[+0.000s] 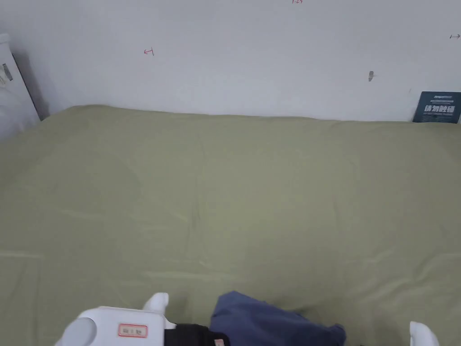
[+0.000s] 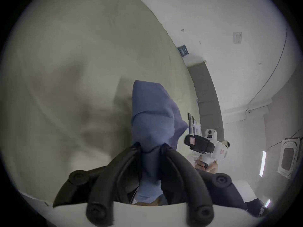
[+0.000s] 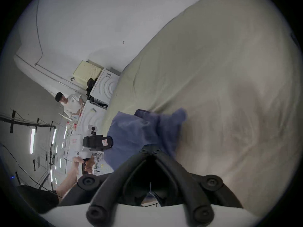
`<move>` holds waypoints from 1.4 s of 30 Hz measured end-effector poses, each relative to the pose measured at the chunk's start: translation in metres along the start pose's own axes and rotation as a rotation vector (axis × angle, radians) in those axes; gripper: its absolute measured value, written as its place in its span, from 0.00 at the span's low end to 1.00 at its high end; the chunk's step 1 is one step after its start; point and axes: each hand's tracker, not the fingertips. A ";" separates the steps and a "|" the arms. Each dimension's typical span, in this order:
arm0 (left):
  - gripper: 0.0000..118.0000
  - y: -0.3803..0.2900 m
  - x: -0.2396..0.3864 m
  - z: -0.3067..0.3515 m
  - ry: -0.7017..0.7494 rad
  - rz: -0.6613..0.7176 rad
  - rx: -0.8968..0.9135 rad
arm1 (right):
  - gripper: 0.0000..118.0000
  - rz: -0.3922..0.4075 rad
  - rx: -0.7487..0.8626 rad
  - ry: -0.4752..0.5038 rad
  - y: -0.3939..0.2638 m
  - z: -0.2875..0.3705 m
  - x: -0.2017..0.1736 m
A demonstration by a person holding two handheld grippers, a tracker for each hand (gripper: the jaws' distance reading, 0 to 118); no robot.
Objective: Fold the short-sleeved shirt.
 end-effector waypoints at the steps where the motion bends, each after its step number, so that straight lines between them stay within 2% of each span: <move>1: 0.19 0.005 -0.007 0.014 0.023 -0.001 0.019 | 0.00 0.017 0.002 -0.001 0.001 0.001 -0.004; 4: 0.18 0.025 -0.034 0.071 0.119 0.021 0.075 | 0.00 0.084 -0.001 -0.032 0.004 0.002 -0.018; 10: 0.18 0.071 -0.088 0.206 0.317 0.014 0.200 | 0.00 0.080 0.003 -0.022 0.000 -0.009 -0.037; 17: 0.18 0.107 -0.148 0.340 0.630 0.114 0.244 | 0.00 0.105 -0.083 -0.084 -0.015 -0.033 -0.053; 21: 0.20 0.110 -0.192 0.372 0.741 0.239 0.259 | 0.00 0.114 -0.116 -0.114 -0.023 -0.040 -0.056; 22: 0.27 0.107 -0.203 0.369 0.736 0.243 0.252 | 0.00 0.114 -0.120 -0.123 -0.024 -0.041 -0.057; 23: 0.48 0.106 -0.215 0.366 0.734 0.274 0.249 | 0.00 0.111 -0.122 -0.126 -0.026 -0.042 -0.058; 24: 0.65 0.101 -0.223 0.360 0.741 0.286 0.260 | 0.00 0.108 -0.126 -0.125 -0.027 -0.043 -0.059; 25: 0.72 0.098 -0.227 0.358 0.801 0.297 0.251 | 0.00 0.105 -0.127 -0.128 -0.028 -0.043 -0.060; 29: 0.71 0.085 -0.214 0.386 0.787 0.309 0.320 | 0.00 0.131 -0.125 -0.133 -0.030 -0.034 -0.072; 31: 0.71 0.083 -0.191 0.406 0.929 0.274 0.365 | 0.00 0.155 -0.116 -0.125 -0.032 -0.027 -0.079; 33: 0.71 0.074 -0.152 0.418 0.962 0.222 0.451 | 0.00 0.181 -0.099 -0.099 -0.034 -0.016 -0.091; 35: 0.67 0.061 -0.114 0.420 0.915 0.136 0.552 | 0.00 0.233 -0.073 -0.093 -0.036 -0.005 -0.104; 37: 0.54 0.041 -0.065 0.405 0.835 0.039 0.665 | 0.00 0.296 -0.046 -0.098 -0.037 0.011 -0.116; 40: 0.15 0.016 -0.018 0.374 0.659 -0.101 0.729 | 0.00 0.419 0.002 -0.203 -0.036 0.036 -0.136; 42: 0.00 -0.007 0.025 0.330 0.613 -0.221 0.743 | 0.00 0.465 0.055 -0.288 -0.034 0.055 -0.144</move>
